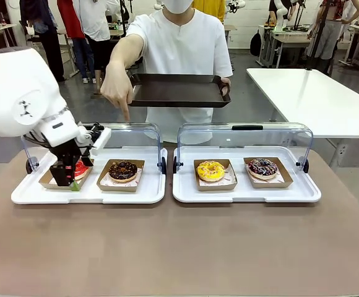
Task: Provide the desired donut to the person.
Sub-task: Pick up and lift the Paper togo box containing the Donut pointed at by the person.
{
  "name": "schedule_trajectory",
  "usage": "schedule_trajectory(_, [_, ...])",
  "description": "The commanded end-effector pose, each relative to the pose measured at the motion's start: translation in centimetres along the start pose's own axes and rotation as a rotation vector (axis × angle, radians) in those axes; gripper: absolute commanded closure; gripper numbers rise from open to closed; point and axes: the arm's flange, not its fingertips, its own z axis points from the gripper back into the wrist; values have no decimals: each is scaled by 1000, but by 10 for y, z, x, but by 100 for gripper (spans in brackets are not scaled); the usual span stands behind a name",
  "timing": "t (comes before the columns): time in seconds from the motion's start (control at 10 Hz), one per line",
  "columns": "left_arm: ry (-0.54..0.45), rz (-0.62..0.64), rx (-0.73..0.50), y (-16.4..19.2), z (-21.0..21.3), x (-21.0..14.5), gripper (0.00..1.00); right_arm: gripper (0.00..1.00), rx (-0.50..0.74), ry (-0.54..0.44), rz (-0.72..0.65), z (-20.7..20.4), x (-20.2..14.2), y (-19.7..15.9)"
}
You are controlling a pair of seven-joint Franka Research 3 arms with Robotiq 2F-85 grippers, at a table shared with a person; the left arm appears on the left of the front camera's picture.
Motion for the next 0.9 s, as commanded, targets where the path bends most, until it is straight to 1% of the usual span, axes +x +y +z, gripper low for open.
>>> schedule_trajectory(0.0, [21,34,-18,23,-9,8,0,0,11,-18,6,-1,0,-1])
schedule_trajectory(0.2, [24,43,-19,32,-27,13,0,0,11,-18,6,-1,0,-1])
schedule_trajectory(0.3, [-6,51,-32,31,-25,12,0,0,11,-18,6,-1,0,-1])
schedule_trajectory(0.4, [-17,41,-62,22,-12,2,0,0,11,-18,6,-1,0,-1])
schedule_trajectory(0.5, [1,29,-39,29,-28,7,0,0,11,-18,6,-1,0,-1])
schedule_trajectory(0.8, [1,29,-39,29,-28,7,0,0,11,-18,6,-1,0,-1])
